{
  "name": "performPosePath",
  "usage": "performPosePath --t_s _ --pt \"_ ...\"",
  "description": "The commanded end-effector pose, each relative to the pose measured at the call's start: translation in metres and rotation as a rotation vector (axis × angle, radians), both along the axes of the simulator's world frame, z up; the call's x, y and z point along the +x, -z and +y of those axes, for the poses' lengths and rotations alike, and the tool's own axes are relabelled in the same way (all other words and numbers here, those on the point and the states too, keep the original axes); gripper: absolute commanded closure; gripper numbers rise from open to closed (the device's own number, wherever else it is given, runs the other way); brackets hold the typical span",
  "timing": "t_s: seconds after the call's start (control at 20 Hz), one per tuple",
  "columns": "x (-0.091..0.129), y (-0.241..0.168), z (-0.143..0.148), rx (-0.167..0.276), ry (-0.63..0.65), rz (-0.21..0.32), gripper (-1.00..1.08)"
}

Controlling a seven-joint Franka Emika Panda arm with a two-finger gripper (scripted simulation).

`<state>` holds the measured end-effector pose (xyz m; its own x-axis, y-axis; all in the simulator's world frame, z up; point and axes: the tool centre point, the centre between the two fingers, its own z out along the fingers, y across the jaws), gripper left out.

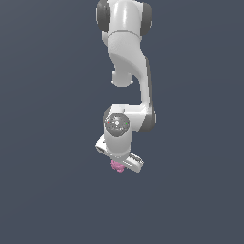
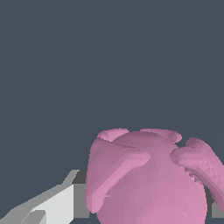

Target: Pick up the object and move it to a goal position.

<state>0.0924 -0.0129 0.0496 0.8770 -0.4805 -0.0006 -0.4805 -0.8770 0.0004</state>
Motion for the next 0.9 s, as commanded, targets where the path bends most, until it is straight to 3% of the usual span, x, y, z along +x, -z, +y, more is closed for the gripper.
performPosePath --t_s 0.0,0.85 --pt "-0.008 -0.005 0.003 0.000 0.000 -0.001 1.08" --pt "-0.097 -0.054 0.038 0.001 -0.001 0.000 1.08"
